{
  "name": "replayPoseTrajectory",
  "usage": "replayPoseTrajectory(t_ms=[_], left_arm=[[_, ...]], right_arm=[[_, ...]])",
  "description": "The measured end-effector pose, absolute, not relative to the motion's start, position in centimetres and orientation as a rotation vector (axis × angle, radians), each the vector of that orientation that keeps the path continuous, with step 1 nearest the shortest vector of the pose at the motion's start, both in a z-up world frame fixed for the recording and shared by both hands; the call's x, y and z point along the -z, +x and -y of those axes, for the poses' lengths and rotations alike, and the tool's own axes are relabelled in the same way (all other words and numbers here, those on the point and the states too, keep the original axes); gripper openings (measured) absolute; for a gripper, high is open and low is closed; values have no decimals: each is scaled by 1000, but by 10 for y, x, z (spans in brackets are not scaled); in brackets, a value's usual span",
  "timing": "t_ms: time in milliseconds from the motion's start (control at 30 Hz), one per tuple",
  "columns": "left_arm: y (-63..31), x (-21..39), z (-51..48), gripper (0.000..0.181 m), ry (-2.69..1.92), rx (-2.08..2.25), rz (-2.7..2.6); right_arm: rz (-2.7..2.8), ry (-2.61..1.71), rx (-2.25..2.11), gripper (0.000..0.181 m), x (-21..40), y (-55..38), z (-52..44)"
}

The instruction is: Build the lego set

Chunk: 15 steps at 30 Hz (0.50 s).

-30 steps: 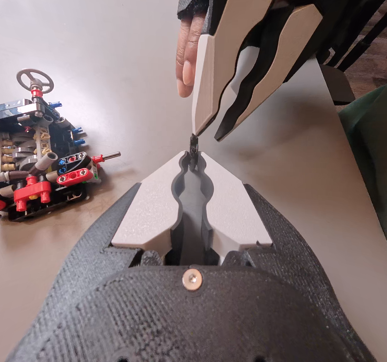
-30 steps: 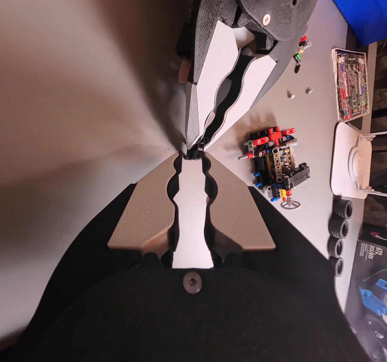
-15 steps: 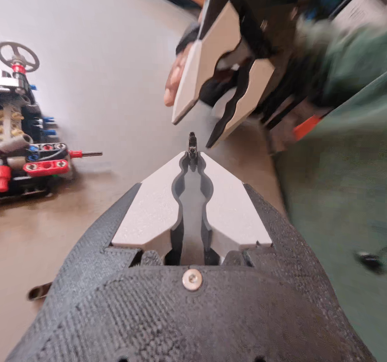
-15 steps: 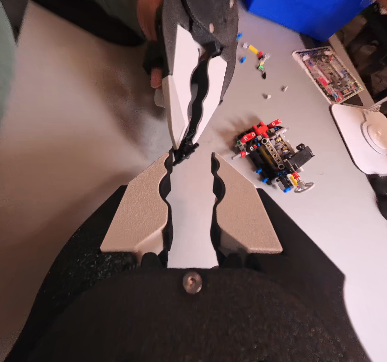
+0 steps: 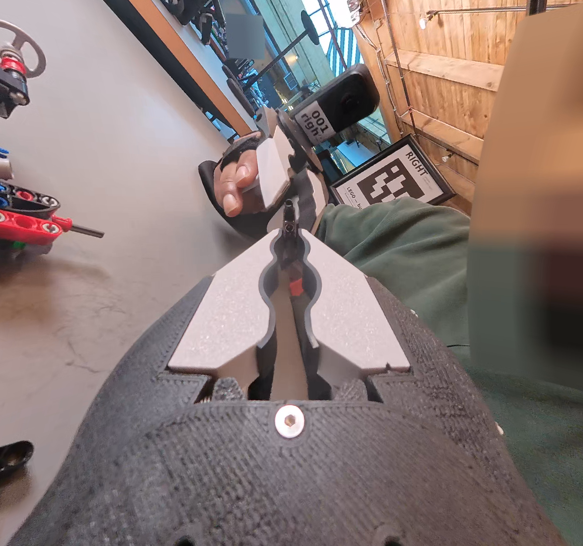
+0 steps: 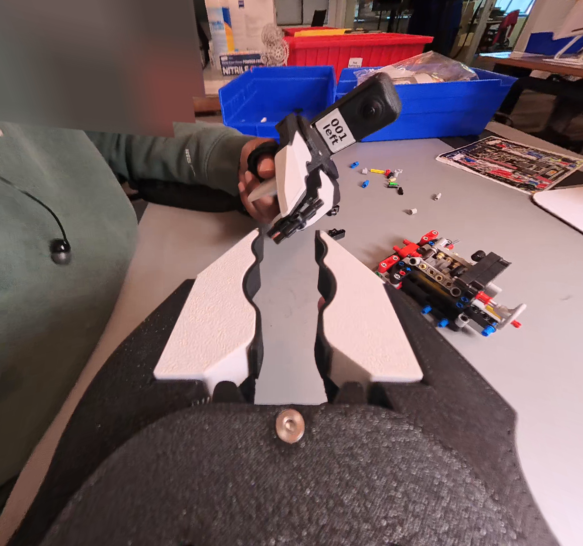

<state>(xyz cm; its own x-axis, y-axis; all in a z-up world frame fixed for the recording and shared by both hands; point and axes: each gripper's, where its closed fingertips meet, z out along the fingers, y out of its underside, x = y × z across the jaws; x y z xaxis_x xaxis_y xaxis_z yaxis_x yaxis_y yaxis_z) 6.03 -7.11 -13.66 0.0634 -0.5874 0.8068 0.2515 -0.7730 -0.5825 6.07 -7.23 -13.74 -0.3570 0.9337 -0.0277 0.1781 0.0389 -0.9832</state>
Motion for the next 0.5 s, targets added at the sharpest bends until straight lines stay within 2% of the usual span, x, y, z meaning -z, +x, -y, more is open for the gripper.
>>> replayPoseTrajectory(t_ms=[233,367,433,500], left_arm=[[55,145,60,5,-1779,1657,-305],[50,147,57,6,-1785,1615,-282],[47,149,56,10,-1806,1556,-309],[37,158,53,23,-1869,1334,-412]], right_arm=[[1596,-1269,-1400,15,143,50,61],[1681,-1303,-1396,12,147,43,57],[1749,-1320,-1421,9,150,41,55],[1901,-1373,-1456,8,163,45,58]])
